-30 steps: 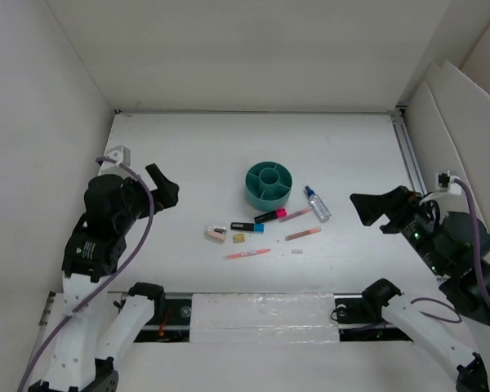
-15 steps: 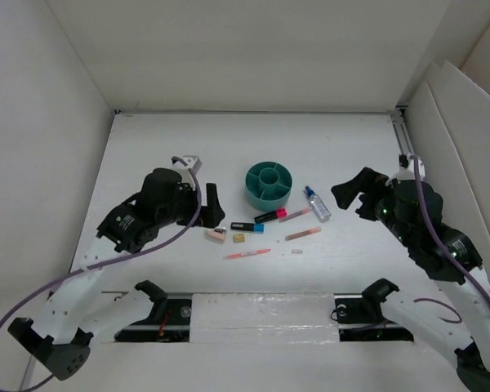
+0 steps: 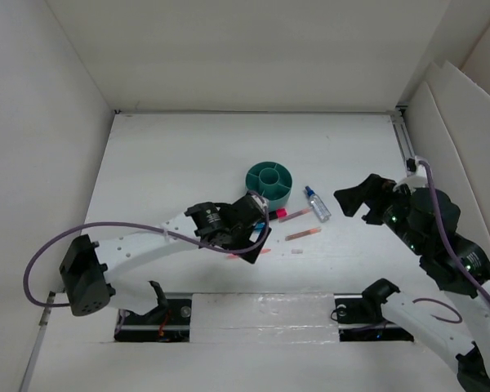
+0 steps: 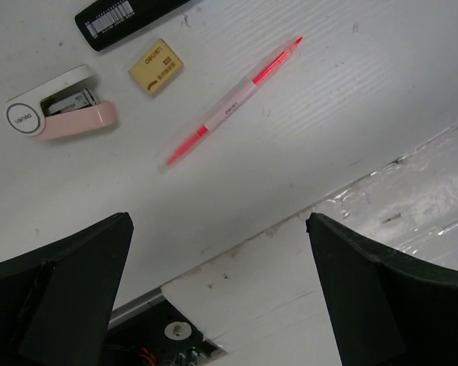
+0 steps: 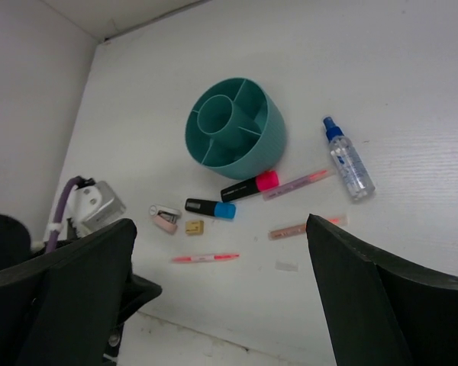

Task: Sort the stationery into containers
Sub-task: Pick up the pen from the center of the board.

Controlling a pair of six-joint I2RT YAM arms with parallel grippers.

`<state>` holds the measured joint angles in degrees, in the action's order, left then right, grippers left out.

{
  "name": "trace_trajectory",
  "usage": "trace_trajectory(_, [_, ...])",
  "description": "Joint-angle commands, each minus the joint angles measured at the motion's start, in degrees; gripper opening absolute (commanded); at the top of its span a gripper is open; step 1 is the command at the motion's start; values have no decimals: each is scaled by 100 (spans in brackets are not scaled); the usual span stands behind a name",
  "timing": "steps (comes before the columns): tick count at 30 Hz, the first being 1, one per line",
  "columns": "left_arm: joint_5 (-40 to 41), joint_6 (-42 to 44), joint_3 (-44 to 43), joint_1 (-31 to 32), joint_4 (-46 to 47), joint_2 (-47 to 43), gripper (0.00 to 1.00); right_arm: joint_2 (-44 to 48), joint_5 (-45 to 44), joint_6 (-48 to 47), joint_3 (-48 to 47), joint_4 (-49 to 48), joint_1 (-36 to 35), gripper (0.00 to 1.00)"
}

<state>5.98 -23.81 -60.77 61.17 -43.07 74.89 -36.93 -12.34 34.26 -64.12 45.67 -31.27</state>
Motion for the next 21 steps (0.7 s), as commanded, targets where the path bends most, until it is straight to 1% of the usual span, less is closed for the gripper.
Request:
trace_trajectory(1, [220, 79, -285, 9, 53, 200, 98, 256, 521, -113, -58, -207, -55, 100])
trace_trajectory(3, [281, 140, -339, 9, 53, 542, 98, 362, 828, -113, 13, -287, -55, 100])
trace_trajectory(4, [377, 192, -469, 79, 131, 657, 100, 440, 925, -113, 66, -374, -55, 100])
trace_trajectory(7, [658, 193, -575, 132, 132, 1087, 100, 607, 1311, -113, 232, -550, -55, 100])
trace_trajectory(9, [659, 289, -628, 185, 185, 1255, 100, 660, 1470, -113, 312, -708, -55, 100])
trace_trajectory(12, [502, 447, -629, 299, 369, 1439, 100, 713, 1621, -113, 435, -761, -55, 100])
trace_trajectory(19, [132, 782, -743, 299, 659, 1747, 100, 959, 1805, -60, 549, -761, -55, 100])
trace_trajectory(21, [18, 834, -743, 299, 659, 2028, 90, 1020, 1805, -60, 602, -761, -55, 100])
